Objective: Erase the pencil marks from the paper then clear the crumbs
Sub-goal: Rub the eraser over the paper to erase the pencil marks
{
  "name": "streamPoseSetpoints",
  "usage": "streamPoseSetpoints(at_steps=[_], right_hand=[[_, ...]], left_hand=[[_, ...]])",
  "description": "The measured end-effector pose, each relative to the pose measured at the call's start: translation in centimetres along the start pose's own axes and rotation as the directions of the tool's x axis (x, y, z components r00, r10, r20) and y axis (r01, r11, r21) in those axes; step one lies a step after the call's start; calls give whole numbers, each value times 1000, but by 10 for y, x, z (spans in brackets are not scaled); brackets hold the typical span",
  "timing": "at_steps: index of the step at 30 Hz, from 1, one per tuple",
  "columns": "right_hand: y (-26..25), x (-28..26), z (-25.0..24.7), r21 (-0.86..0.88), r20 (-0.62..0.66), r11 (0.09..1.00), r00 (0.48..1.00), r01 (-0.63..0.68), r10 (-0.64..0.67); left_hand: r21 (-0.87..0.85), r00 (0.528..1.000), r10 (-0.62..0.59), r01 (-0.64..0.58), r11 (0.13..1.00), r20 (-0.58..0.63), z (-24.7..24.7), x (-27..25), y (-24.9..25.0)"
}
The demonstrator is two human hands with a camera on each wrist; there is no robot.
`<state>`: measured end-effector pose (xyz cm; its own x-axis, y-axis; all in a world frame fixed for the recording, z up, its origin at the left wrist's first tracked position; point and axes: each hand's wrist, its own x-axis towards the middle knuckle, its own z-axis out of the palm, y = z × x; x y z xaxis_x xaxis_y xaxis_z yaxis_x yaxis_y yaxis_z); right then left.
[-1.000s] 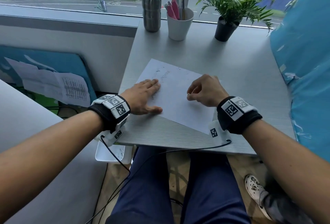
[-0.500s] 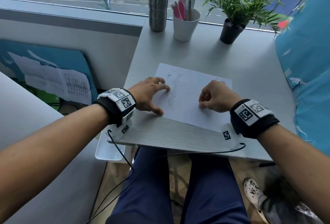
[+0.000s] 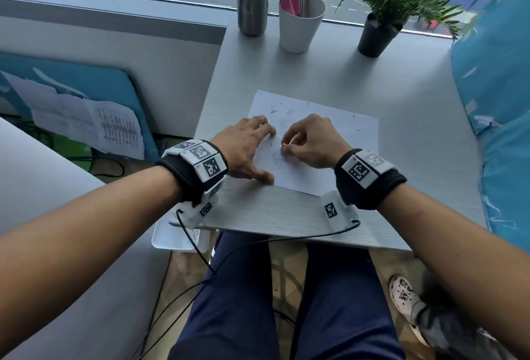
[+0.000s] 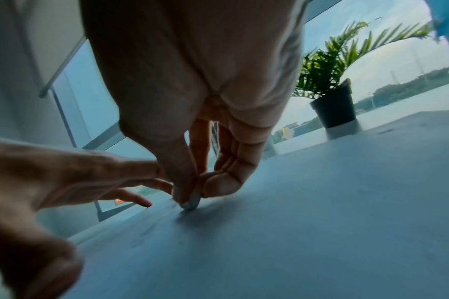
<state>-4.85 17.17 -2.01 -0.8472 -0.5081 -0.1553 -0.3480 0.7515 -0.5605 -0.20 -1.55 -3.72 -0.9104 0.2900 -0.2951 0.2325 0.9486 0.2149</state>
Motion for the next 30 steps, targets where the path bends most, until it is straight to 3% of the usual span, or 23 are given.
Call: streamPoseSetpoints(at_steps=[4,8,12,17,21,25,28,30], right_hand=[[-12,-13,5,-47,199,994,976,103,-92],[-2,7,-6,-17,8,1000,1000,18,-18],[-11,-6,5,-73,178,988,977,135,-121],[0,5,-10,-55,23,998,999,39,-38],[-12,-12,3,-81,196,983,970,162,-143],[1,2,-11,-31,31,999,999,23,-22],[-12,-14,3,-34,162,989,977,143,-135],[-11,-7,-1,-47,171,991,979,122,-112]], left_hand=[[35,1000,-10,10,999,0,1,-2,0],[39,1000,-16,15,999,11,1,-2,0],[31,1000,-19,19,999,13,3,-2,-2],[28,1000,-15,14,999,11,3,-2,-2],[25,1000,-18,18,1000,19,6,-2,-5],[37,999,-18,17,999,29,4,-2,-3],[38,1000,-16,16,999,16,4,-4,-2],[36,1000,-17,17,999,10,2,-5,-3]])
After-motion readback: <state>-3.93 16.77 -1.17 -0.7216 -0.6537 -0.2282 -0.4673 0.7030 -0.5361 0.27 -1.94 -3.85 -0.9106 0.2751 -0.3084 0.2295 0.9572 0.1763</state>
